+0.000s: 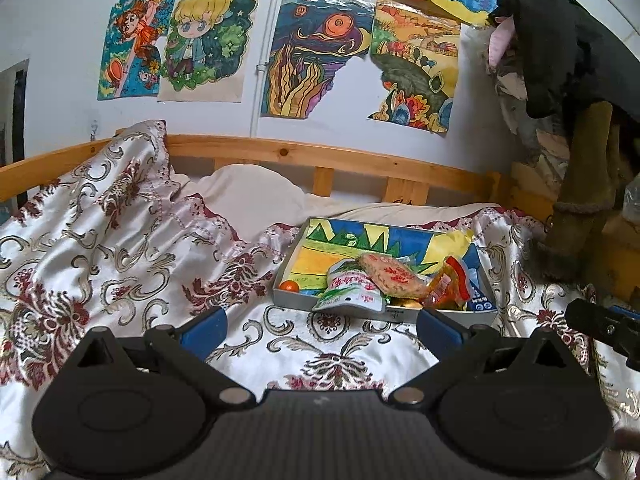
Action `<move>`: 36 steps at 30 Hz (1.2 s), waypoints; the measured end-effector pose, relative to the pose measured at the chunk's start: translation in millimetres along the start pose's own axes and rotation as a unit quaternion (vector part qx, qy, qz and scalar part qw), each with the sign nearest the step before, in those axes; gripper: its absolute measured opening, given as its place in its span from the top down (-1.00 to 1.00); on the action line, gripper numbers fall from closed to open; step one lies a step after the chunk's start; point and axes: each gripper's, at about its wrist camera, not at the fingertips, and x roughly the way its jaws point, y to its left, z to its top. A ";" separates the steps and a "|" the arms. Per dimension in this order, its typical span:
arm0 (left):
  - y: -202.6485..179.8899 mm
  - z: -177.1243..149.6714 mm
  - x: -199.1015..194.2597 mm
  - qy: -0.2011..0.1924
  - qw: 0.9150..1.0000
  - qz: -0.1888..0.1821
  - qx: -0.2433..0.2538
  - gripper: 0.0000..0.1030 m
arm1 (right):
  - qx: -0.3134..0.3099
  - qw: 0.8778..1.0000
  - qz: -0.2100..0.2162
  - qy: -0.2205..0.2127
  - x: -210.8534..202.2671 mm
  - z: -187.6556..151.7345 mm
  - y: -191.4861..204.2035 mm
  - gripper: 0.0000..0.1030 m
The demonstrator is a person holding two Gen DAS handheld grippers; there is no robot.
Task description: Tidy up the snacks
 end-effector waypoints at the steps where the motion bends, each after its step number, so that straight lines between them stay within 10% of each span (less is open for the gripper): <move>1: -0.4 -3.3 -3.0 0.000 1.000 0.002 0.002 -0.99 | 0.003 1.000 -0.002 0.001 -3.0 -3.4 -0.1 -0.99; 36: -4.0 -59.3 7.0 0.070 0.997 0.025 0.034 -0.99 | 0.032 0.996 -0.024 0.073 4.5 -63.5 -3.6 -0.99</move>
